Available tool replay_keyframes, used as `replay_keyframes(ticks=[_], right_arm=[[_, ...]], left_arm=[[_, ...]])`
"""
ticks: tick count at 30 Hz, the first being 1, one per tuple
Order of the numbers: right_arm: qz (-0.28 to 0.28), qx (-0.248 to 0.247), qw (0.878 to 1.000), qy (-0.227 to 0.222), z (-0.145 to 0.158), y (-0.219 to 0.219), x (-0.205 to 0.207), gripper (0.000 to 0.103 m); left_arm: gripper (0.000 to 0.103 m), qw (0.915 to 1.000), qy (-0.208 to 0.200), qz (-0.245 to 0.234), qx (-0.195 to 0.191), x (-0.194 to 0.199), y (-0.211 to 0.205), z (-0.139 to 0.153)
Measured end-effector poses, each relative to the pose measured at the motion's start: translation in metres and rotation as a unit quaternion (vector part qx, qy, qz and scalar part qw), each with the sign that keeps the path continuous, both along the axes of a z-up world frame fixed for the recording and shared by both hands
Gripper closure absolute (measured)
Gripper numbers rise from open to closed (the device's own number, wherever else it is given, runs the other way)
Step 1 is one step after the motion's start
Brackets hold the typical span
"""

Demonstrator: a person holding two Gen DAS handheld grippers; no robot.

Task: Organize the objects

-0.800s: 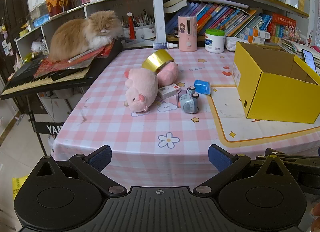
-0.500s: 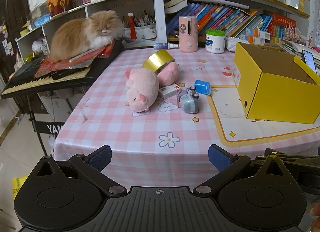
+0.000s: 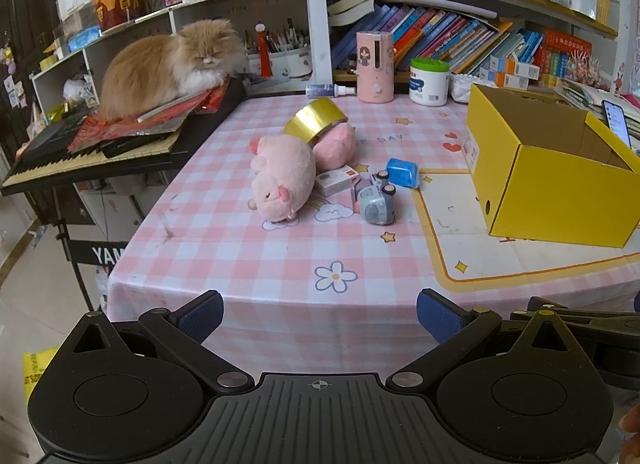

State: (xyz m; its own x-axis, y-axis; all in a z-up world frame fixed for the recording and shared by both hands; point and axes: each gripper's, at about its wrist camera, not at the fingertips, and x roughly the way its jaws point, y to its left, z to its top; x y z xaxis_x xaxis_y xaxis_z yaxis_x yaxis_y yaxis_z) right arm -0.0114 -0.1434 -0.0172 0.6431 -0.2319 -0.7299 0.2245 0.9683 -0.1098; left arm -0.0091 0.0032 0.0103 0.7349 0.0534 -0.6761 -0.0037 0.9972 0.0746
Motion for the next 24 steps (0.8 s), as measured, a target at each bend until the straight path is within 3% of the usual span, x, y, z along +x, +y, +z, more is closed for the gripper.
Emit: replay_keyframes(ticks=[24], right_arm=[[0.002, 0.002, 1.0, 0.001, 0.0005, -0.0021, -0.0014, 0.0]], left_arm=[[0.0, 1.0, -0.001, 0.001, 0.0, 0.0, -0.0009, -0.001]])
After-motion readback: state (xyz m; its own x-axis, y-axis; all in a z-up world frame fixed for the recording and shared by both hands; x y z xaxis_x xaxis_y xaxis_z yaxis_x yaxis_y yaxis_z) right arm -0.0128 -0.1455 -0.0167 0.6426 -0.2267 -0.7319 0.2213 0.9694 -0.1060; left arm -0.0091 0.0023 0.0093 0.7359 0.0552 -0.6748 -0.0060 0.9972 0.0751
